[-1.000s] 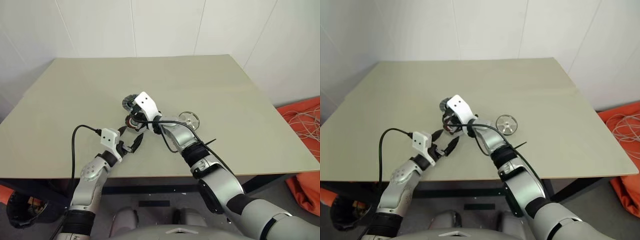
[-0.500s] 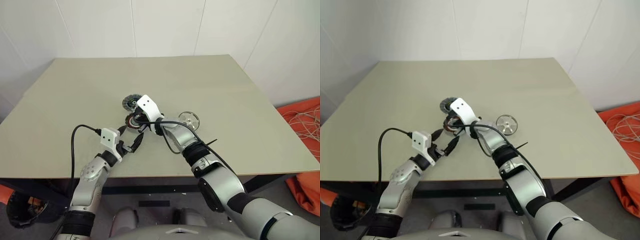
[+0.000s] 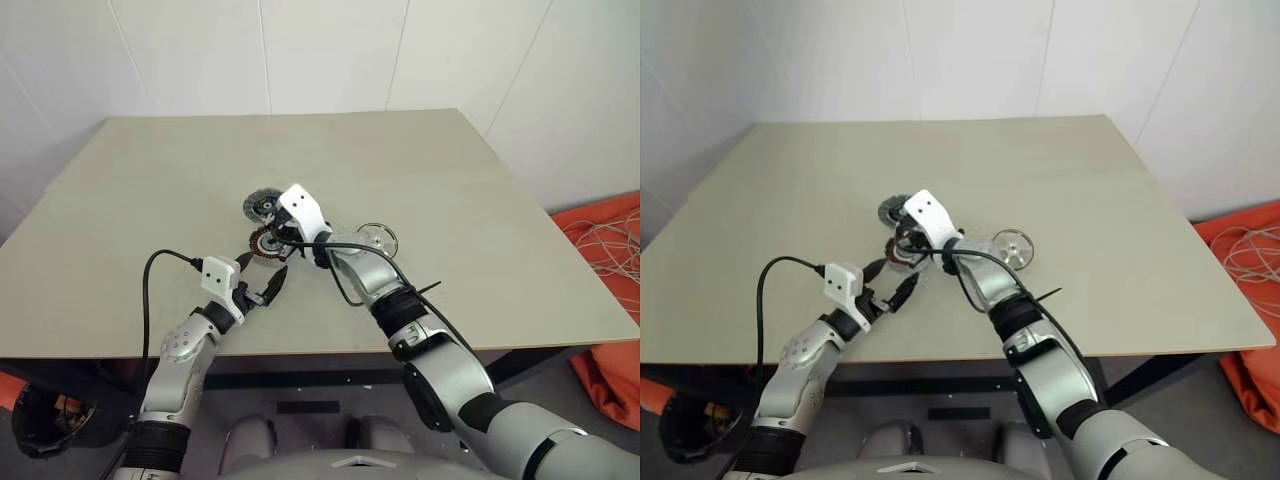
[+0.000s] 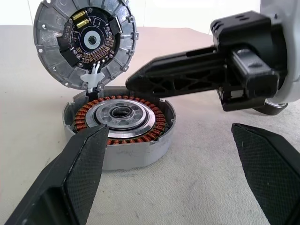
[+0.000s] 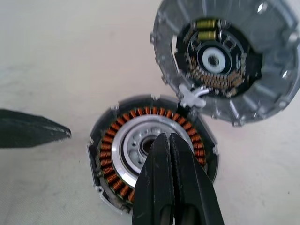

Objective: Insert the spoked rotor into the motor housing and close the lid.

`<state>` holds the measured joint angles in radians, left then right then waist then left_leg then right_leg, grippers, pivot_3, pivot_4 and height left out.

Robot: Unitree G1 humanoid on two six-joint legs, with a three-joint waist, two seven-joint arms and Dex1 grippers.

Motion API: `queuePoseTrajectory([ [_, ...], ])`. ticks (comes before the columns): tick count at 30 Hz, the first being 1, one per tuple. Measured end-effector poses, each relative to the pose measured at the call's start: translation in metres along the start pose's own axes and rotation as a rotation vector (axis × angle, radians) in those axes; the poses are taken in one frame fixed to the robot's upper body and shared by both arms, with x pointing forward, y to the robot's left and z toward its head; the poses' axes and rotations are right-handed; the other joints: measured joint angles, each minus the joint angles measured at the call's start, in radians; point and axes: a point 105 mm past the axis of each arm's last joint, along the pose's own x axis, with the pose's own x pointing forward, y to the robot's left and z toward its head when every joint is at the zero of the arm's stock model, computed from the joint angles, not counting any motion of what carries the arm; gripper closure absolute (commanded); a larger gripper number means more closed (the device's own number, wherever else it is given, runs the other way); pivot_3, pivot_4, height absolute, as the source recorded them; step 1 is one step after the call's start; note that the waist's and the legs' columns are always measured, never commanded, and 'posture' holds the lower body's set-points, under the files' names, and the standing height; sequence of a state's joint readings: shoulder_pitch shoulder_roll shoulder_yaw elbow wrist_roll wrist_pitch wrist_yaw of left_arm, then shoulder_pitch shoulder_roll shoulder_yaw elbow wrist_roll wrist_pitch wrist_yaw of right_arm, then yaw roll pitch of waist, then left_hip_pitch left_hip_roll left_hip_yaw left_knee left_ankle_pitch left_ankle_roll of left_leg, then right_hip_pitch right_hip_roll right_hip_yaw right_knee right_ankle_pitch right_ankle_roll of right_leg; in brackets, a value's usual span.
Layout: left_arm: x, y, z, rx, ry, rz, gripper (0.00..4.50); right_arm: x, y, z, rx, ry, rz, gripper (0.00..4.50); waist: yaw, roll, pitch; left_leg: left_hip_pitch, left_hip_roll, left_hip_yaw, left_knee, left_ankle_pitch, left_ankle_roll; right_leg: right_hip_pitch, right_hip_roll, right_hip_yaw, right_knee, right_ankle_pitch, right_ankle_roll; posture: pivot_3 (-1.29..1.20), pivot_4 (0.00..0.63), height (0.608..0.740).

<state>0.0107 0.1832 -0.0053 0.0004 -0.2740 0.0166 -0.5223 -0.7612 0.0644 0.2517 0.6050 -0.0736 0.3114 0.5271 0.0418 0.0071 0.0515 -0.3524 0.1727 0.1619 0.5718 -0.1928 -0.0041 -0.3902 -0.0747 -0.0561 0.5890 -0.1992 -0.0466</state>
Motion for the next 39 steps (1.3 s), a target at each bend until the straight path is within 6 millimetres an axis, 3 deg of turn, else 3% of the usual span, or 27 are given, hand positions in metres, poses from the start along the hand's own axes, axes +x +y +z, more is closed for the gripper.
queuePoseTrajectory([
  [10,0.0,0.0,0.0,0.0,0.0,0.003,0.0,0.009,0.004,0.005,-0.006,0.006,0.01,4.47,-0.001,0.0,0.0,0.0,0.0,0.0,0.0,0.0,0.0,0.0,0.0,0.0,0.0,0.0,0.0,0.0,0.0,0.74],
  [16,0.0,0.0,0.002,0.003,-0.004,0.004,0.0,0.013,0.005,-0.014,0.0,0.081,0.006,4.47,-0.001,0.0,0.0,0.0,0.0,0.0,0.0,0.0,0.0,0.0,0.0,0.0,0.0,0.0,0.0,0.0,0.0,0.74],
  [28,-0.001,0.0,0.001,-0.003,0.003,0.003,0.0,0.012,0.004,-0.014,-0.026,0.088,0.009,4.47,-0.001,0.0,0.0,0.001,0.0,0.0,0.0,0.0,0.0,0.001,0.0,0.0,0.0,0.0,0.0,0.0,0.0,0.74],
  [39,-0.002,0.001,0.0,-0.006,-0.001,-0.001,0.0,-0.004,-0.007,0.015,0.0,-0.057,-0.023,4.47,0.002,0.0,0.0,0.0,0.0,0.0,0.0,0.0,0.0,0.001,0.0,0.0,0.0,0.0,0.0,0.0,0.0,0.74],
])
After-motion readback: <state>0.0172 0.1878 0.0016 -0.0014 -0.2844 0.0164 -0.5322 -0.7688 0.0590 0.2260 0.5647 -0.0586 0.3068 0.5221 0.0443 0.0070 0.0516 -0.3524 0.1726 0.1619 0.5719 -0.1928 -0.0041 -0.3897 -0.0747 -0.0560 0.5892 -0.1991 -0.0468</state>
